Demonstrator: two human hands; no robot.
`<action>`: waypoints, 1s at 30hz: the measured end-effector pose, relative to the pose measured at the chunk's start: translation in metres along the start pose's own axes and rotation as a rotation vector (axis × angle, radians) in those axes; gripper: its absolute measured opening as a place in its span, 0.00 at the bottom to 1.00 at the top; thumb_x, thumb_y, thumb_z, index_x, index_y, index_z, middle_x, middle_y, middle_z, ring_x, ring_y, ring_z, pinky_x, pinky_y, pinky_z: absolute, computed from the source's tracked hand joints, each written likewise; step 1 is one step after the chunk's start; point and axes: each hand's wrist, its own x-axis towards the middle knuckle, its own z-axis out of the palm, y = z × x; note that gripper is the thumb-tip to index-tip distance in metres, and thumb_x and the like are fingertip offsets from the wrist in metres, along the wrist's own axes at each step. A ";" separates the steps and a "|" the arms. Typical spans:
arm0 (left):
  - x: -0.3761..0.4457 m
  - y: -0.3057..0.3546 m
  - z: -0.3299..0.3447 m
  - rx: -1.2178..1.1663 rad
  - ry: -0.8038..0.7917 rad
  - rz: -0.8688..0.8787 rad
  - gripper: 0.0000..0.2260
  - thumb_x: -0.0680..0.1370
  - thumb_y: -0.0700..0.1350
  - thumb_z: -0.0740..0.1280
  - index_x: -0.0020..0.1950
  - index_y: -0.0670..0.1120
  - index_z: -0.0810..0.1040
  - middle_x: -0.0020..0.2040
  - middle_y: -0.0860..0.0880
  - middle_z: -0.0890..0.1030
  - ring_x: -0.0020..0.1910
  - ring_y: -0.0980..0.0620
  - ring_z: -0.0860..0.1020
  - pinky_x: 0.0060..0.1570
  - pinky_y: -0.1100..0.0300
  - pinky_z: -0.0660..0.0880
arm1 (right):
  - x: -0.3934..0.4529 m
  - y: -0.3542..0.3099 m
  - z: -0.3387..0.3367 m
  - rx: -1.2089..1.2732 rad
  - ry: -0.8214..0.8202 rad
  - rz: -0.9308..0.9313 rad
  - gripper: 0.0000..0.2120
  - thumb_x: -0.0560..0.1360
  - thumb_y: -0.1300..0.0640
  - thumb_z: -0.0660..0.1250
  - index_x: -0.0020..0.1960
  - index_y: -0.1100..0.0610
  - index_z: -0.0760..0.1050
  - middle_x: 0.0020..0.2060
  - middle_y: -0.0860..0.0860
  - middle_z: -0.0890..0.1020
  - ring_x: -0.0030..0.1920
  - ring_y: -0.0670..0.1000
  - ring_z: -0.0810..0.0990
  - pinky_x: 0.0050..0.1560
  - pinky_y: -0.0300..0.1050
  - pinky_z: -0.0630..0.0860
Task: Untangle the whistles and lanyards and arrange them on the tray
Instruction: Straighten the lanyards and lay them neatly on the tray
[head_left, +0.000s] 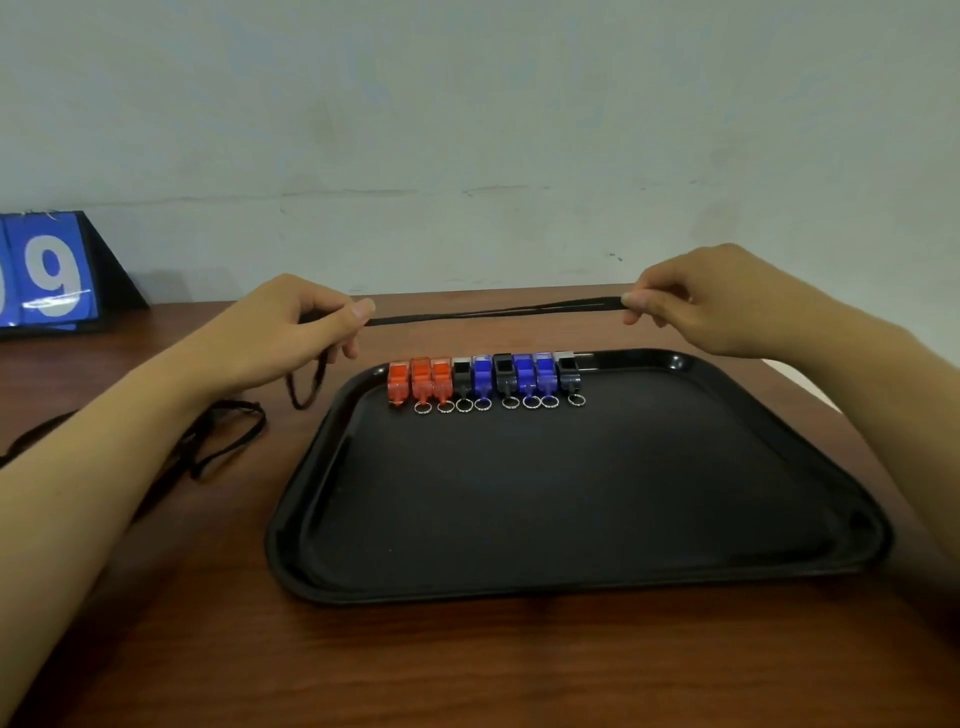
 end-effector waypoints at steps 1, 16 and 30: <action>-0.001 0.000 0.000 0.008 -0.009 -0.007 0.23 0.82 0.59 0.61 0.37 0.46 0.83 0.33 0.47 0.81 0.36 0.46 0.80 0.45 0.53 0.76 | 0.000 0.003 0.000 -0.004 -0.003 0.010 0.10 0.82 0.45 0.62 0.47 0.46 0.80 0.36 0.42 0.82 0.39 0.45 0.80 0.40 0.37 0.72; -0.001 -0.005 -0.005 -0.035 -0.088 -0.085 0.23 0.82 0.57 0.61 0.35 0.42 0.78 0.34 0.46 0.83 0.32 0.50 0.82 0.43 0.58 0.76 | -0.003 0.024 -0.004 -0.131 -0.150 0.192 0.08 0.80 0.47 0.65 0.53 0.51 0.76 0.43 0.45 0.77 0.46 0.49 0.75 0.47 0.44 0.69; -0.001 -0.009 -0.009 0.026 -0.367 -0.177 0.21 0.81 0.54 0.66 0.30 0.46 0.77 0.27 0.50 0.78 0.27 0.53 0.76 0.37 0.63 0.76 | -0.011 0.016 -0.013 -0.162 -0.354 0.323 0.09 0.76 0.49 0.68 0.52 0.53 0.77 0.44 0.46 0.79 0.49 0.51 0.79 0.48 0.45 0.72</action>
